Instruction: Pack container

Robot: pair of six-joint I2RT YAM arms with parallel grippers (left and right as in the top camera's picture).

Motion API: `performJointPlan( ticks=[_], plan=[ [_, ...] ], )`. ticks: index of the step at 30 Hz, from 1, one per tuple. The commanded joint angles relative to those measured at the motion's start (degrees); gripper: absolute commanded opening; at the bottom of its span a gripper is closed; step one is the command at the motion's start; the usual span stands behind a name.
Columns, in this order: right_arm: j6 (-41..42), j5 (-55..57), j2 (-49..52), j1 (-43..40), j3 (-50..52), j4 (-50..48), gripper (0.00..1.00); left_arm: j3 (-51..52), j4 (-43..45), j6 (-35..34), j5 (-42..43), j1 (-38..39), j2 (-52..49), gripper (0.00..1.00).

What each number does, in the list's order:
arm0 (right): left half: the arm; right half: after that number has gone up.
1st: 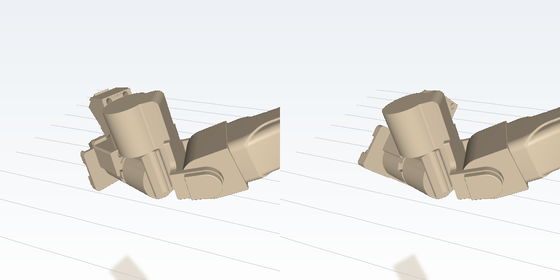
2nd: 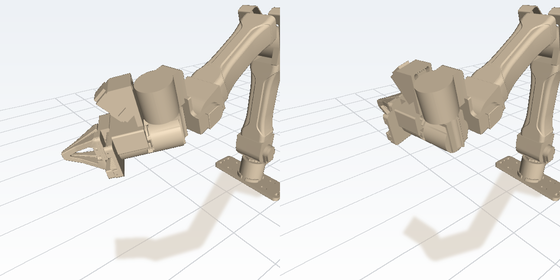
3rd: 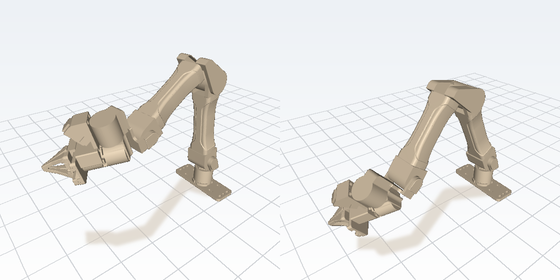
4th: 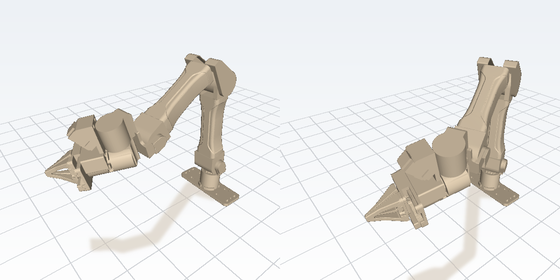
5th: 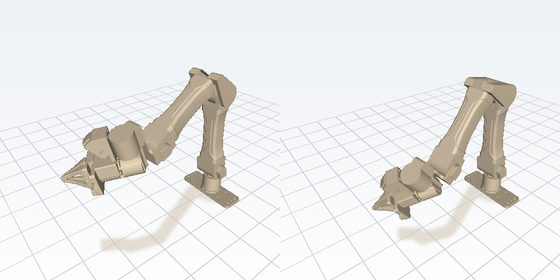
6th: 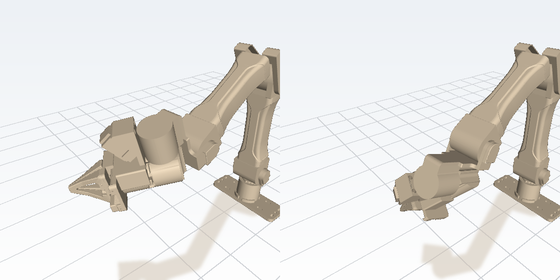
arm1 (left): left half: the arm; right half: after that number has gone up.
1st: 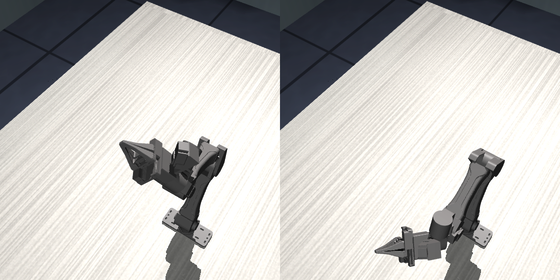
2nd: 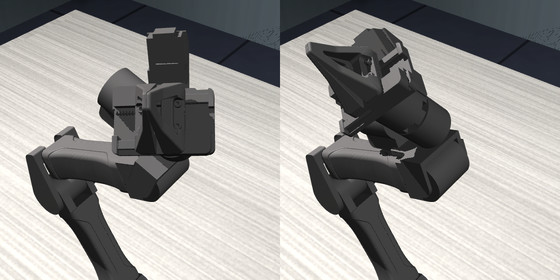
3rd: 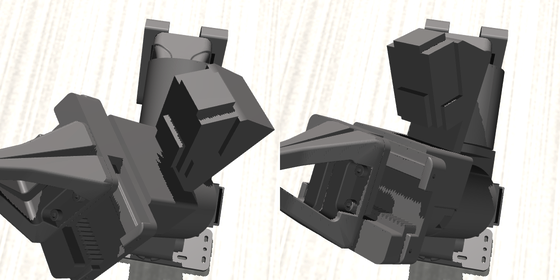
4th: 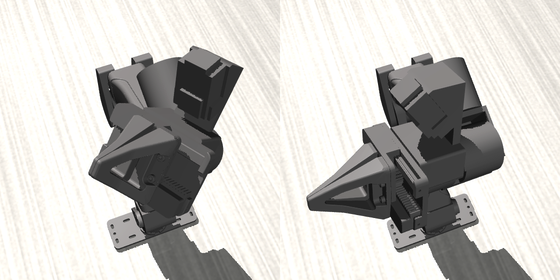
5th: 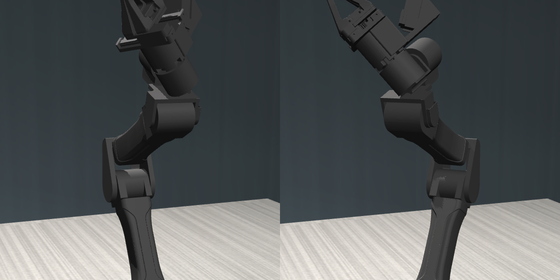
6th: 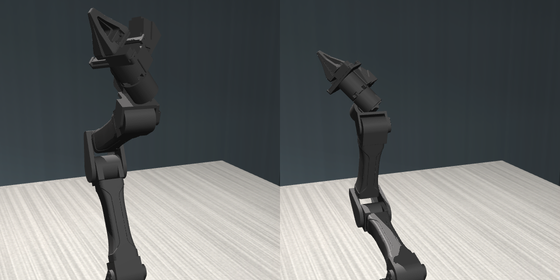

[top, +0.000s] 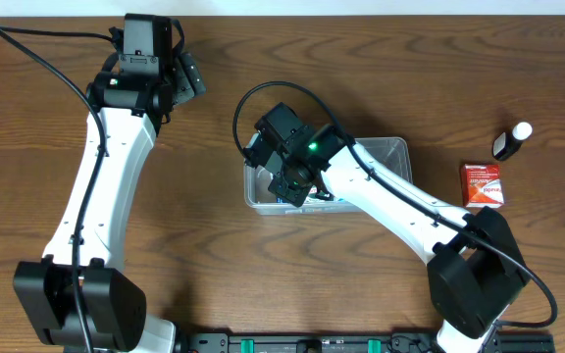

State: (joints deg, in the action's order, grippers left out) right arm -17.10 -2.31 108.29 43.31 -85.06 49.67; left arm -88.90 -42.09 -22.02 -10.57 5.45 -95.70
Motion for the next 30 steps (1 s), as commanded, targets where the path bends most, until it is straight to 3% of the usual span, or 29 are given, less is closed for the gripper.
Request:
performJointPlan(
  ticks=[1,11,21,30],
  plan=[
    [0.7,-1.2,1.1,0.6,1.1,0.4,0.01,-0.6,-0.1,1.0,-0.7,0.0,0.2,0.98],
    [-3.0,3.5,3.9,0.5,1.2,3.8,0.01,-0.6,-0.1,1.0,-0.7,0.0,0.2,0.98],
    [-3.5,28.8,4.1,0.5,1.1,10.0,0.01,-0.6,-0.1,1.0,-0.7,0.0,0.2,0.98],
    [-3.0,29.7,4.1,0.6,1.1,10.1,0.01,-0.6,-0.2,1.0,-0.7,0.0,0.2,0.98]
  ],
)
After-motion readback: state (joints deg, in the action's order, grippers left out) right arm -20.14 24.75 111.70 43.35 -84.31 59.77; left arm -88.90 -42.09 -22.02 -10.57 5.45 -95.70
